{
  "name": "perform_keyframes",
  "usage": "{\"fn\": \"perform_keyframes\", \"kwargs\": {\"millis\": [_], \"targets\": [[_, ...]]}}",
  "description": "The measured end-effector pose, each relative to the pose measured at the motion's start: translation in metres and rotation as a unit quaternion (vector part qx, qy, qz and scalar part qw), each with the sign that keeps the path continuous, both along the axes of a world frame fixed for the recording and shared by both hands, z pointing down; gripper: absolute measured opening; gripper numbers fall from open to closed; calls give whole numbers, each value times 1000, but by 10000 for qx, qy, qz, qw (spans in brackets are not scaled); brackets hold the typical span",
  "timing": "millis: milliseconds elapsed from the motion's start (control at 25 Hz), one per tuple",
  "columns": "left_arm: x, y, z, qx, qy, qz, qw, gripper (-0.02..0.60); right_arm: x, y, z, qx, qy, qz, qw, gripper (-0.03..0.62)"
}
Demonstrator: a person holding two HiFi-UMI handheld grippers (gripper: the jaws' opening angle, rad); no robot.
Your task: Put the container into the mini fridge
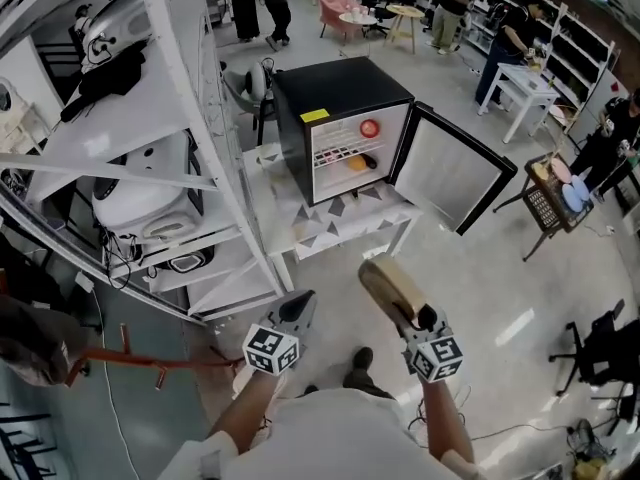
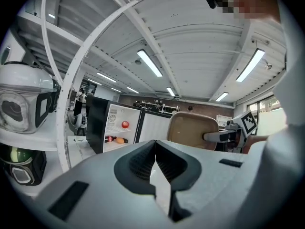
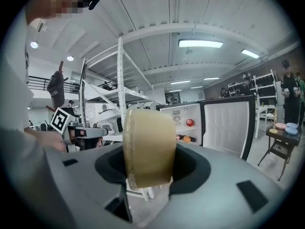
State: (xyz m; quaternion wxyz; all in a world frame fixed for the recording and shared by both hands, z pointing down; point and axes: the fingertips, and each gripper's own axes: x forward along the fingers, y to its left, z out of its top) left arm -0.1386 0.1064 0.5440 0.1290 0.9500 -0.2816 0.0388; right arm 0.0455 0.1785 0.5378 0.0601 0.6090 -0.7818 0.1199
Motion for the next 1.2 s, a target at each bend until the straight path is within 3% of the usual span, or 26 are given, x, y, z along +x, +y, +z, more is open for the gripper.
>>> {"fn": "perform_keyframes", "kwargs": {"millis": [720,960,1200], "targets": [[125,-96,-5,97,-173,-658,9976,5,133,-117,1,-87,-57,-776,9969,216],[151,-110,-3,77,-208,-856,9961,5,152,-141,9,-153,-182,-1028,9944,216],[154,-126,0,7,-284,-1034,9942,5,157,-167,15,-236,-330,-1143,9926,216]]}}
